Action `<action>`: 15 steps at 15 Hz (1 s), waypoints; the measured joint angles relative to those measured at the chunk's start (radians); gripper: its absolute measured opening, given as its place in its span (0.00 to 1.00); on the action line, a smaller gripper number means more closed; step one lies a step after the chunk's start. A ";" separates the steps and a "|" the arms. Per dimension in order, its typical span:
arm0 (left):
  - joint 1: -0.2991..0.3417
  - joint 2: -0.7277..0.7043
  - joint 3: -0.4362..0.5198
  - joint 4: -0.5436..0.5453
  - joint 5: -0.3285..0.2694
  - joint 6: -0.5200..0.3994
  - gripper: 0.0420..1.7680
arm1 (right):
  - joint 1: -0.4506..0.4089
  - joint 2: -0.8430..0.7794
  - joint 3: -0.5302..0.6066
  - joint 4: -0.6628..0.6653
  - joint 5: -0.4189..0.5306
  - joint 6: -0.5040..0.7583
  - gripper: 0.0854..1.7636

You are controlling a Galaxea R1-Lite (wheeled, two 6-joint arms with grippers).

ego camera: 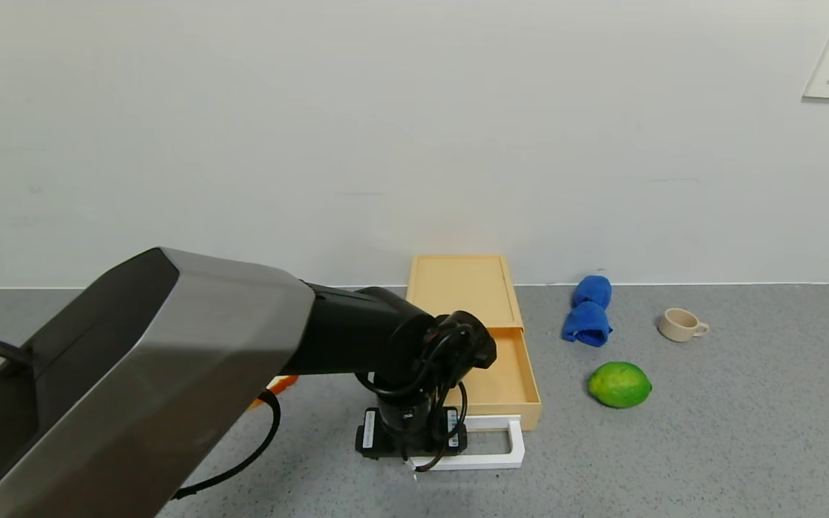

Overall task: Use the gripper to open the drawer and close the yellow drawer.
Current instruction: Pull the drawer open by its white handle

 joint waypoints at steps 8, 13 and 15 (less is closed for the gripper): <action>-0.004 -0.020 0.017 0.000 0.001 -0.009 0.97 | 0.000 0.000 0.000 0.000 0.000 0.000 0.97; -0.011 -0.024 0.034 -0.003 0.002 -0.020 0.97 | 0.000 0.000 0.000 0.000 0.000 0.000 0.97; -0.018 -0.037 0.048 0.002 0.000 -0.020 0.97 | 0.000 0.000 0.000 0.000 0.000 0.000 0.97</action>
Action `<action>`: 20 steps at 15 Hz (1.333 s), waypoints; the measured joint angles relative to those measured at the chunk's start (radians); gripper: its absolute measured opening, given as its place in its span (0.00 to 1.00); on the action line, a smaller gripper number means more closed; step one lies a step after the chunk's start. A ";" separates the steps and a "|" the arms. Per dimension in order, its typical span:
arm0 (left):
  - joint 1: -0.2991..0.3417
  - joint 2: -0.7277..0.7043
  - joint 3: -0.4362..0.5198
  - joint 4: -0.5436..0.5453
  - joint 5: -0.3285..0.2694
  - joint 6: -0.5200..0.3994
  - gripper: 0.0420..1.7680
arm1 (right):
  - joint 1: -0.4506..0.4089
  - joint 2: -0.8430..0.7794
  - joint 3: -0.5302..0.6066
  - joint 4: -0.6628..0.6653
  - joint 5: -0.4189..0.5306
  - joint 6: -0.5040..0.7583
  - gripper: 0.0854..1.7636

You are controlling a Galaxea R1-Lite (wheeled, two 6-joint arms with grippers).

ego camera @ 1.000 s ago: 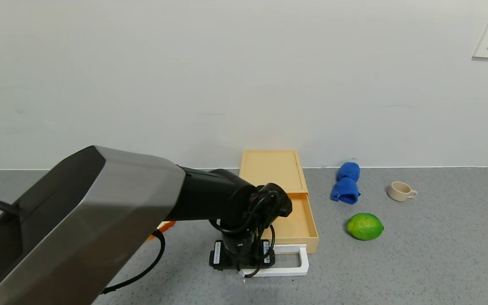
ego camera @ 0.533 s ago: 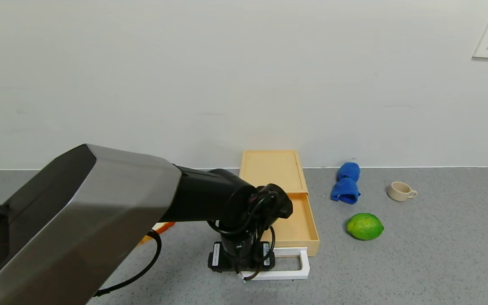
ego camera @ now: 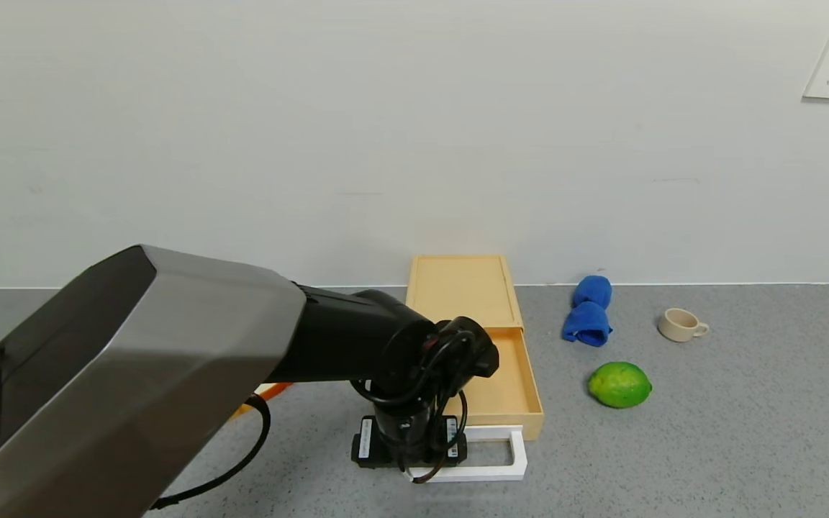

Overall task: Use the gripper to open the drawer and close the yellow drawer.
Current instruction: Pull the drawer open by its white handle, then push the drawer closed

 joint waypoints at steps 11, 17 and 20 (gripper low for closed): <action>-0.016 -0.188 0.039 0.009 0.010 0.051 0.97 | 0.000 0.000 0.000 0.000 0.000 0.000 0.97; 0.025 -0.450 0.068 0.007 -0.036 0.293 0.97 | 0.000 0.000 0.000 0.000 0.000 0.000 0.97; 0.154 -0.576 0.114 -0.073 -0.227 0.459 0.97 | 0.000 0.000 0.000 0.000 0.000 0.000 0.97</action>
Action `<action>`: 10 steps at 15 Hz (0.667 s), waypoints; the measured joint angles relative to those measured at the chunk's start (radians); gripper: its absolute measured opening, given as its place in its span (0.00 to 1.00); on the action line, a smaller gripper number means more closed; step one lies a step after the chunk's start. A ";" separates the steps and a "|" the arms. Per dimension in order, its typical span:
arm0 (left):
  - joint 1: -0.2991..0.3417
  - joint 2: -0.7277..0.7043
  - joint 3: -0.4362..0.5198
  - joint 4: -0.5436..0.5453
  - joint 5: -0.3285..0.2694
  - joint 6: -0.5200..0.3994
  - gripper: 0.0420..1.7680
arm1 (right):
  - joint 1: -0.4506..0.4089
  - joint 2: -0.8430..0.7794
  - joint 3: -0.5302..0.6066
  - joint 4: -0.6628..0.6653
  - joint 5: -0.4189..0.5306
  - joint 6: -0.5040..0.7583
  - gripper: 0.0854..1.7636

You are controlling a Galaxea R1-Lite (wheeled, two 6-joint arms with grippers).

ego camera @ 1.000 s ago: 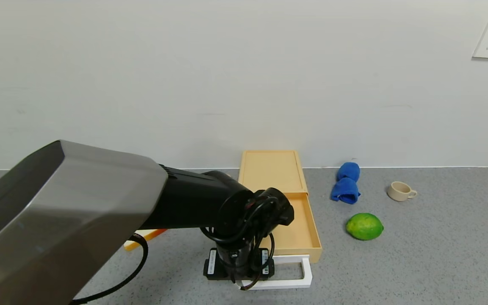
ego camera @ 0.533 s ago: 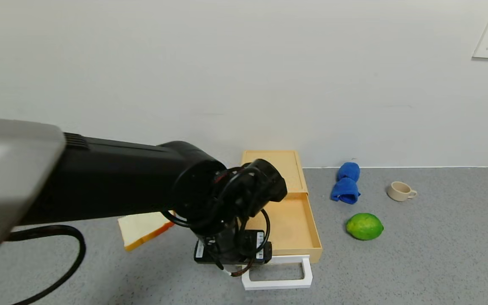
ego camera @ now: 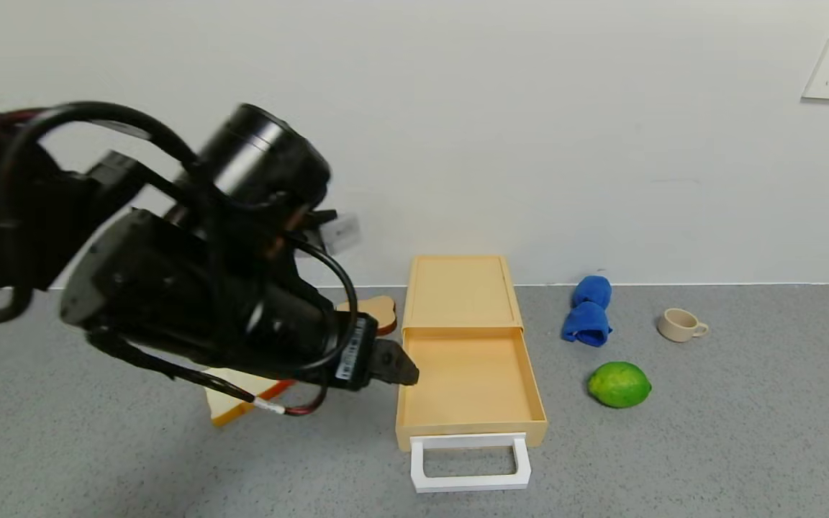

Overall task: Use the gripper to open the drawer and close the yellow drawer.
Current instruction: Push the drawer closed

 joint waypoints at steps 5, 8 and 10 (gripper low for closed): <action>0.243 -0.127 0.127 -0.254 -0.156 0.081 0.97 | 0.000 0.000 0.000 0.000 0.000 -0.001 0.97; 0.321 -0.146 0.150 -0.281 -0.171 0.079 0.97 | 0.000 0.000 0.000 0.000 0.000 0.000 0.97; 0.335 -0.148 0.153 -0.282 -0.171 0.077 0.97 | 0.000 0.000 0.000 0.000 0.000 0.000 0.97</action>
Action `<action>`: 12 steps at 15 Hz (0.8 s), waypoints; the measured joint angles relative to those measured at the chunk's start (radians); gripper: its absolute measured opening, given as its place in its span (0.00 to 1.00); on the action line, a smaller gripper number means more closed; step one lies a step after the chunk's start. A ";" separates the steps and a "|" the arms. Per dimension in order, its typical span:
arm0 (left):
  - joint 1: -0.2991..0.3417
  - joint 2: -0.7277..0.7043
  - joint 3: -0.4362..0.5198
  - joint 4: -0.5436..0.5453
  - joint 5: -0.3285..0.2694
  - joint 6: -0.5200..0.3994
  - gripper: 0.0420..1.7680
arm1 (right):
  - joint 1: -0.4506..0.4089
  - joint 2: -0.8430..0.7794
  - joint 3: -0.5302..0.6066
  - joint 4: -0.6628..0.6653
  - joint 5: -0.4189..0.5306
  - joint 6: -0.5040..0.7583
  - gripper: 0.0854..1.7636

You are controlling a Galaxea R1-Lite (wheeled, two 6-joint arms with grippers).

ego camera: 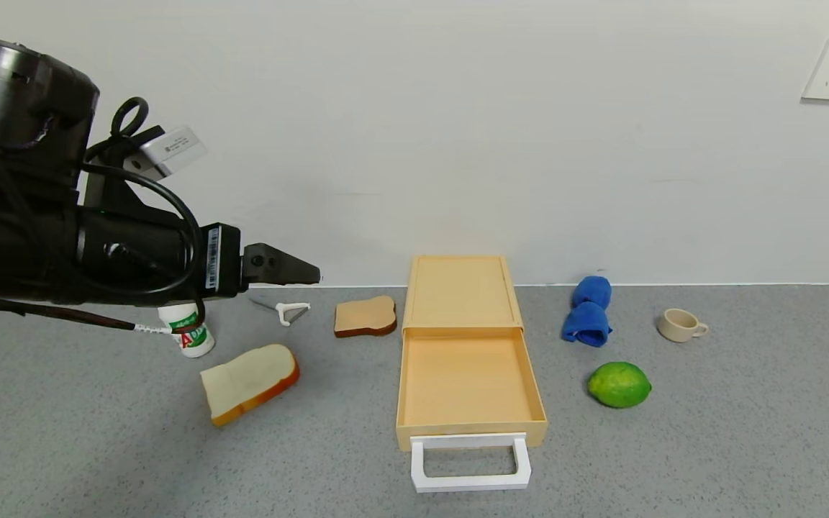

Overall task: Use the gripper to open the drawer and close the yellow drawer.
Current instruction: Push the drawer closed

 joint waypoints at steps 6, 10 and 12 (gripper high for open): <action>0.008 0.000 0.011 -0.001 0.003 -0.004 0.97 | 0.000 0.000 0.000 0.000 0.000 0.000 0.97; 0.009 0.003 0.015 0.000 0.010 -0.016 0.97 | 0.000 0.000 0.000 0.000 0.000 0.000 0.97; -0.013 0.013 0.004 0.006 0.032 -0.068 0.97 | 0.000 0.000 0.000 0.000 0.000 0.000 0.97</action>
